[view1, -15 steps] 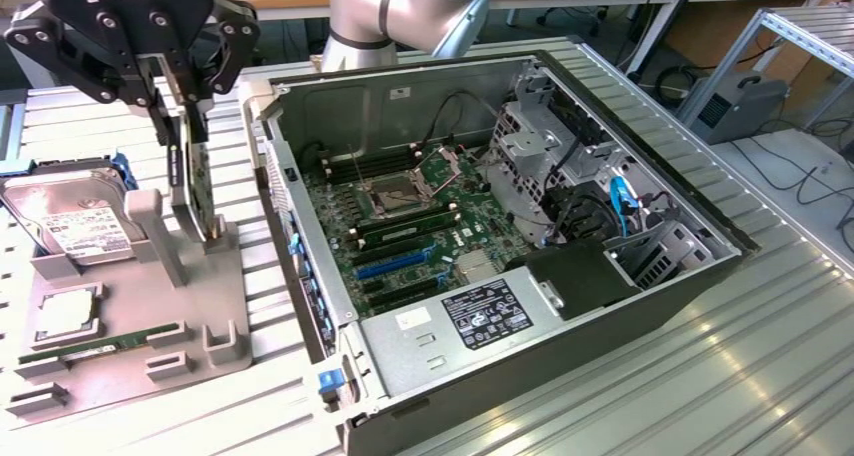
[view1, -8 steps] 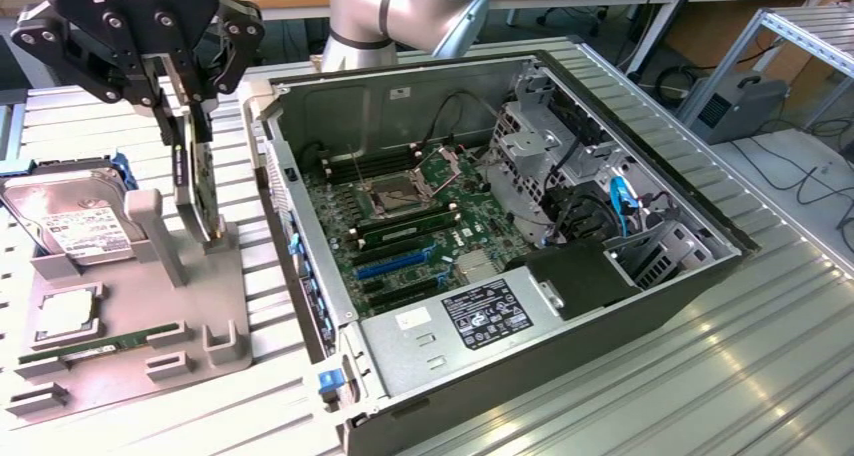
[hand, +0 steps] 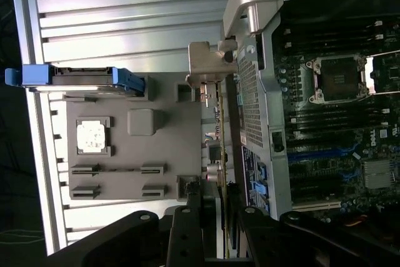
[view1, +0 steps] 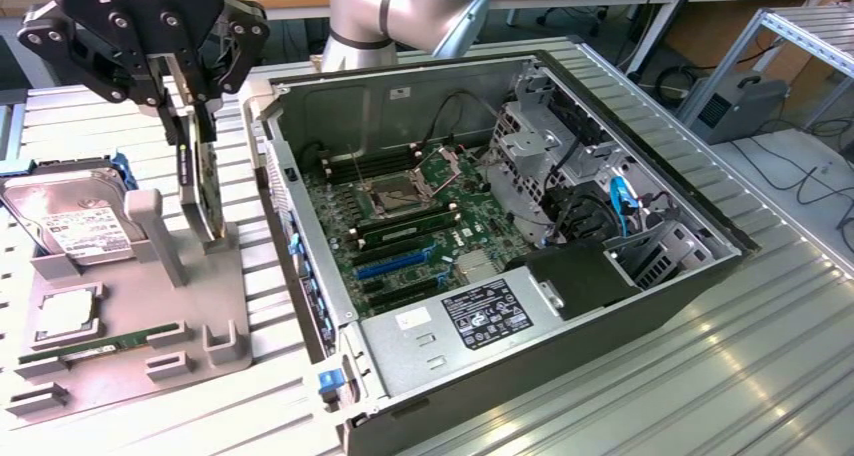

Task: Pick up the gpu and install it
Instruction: 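Pick up the gpu and move the gpu toward the slot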

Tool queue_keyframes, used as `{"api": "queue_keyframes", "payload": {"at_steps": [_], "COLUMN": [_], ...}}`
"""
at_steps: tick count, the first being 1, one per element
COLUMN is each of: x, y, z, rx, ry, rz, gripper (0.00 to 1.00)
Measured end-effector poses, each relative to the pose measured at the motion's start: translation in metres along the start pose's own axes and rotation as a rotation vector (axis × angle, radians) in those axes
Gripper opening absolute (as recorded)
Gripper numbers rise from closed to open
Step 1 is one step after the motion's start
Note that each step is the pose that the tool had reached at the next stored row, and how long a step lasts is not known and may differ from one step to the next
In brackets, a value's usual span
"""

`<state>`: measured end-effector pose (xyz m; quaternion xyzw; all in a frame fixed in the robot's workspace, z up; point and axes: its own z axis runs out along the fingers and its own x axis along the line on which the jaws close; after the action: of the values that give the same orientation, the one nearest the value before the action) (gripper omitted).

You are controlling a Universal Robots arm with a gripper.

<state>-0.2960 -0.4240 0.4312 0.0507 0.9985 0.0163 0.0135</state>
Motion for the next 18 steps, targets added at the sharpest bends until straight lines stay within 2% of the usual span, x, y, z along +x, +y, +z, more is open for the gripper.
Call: {"api": "queue_keyframes", "payload": {"at_steps": [18], "x": [-0.0073], "y": [0.0003], "z": [0.0002], "rx": [0.0039], "ry": [-0.0004], "rz": [0.0], "gripper": [0.27]}}
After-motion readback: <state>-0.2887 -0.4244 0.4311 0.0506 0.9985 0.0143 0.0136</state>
